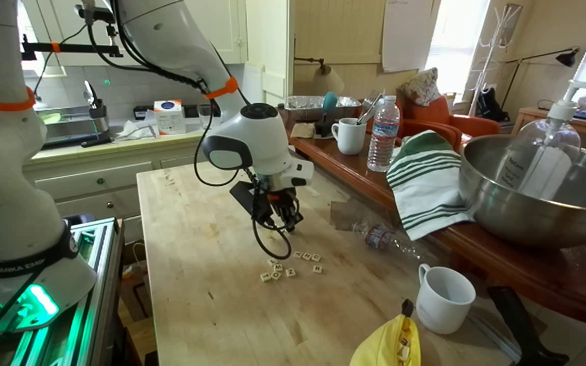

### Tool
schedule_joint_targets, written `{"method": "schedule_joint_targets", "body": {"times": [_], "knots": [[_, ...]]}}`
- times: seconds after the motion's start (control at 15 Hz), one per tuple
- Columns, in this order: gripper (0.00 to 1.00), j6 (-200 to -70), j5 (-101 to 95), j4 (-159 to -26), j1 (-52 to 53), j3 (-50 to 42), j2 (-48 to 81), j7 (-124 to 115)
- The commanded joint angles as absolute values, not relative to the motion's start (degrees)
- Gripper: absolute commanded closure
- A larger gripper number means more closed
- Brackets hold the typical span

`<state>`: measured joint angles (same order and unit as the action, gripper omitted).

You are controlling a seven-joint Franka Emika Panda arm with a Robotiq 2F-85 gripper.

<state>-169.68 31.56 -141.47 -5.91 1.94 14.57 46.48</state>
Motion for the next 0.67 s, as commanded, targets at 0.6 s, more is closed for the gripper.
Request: {"method": "schedule_joint_targets", "body": {"times": [0.6], "knots": [[1.0, -169.93, 32.43, -140.47, -5.94, 4.74, 16.73, 46.98]]}}
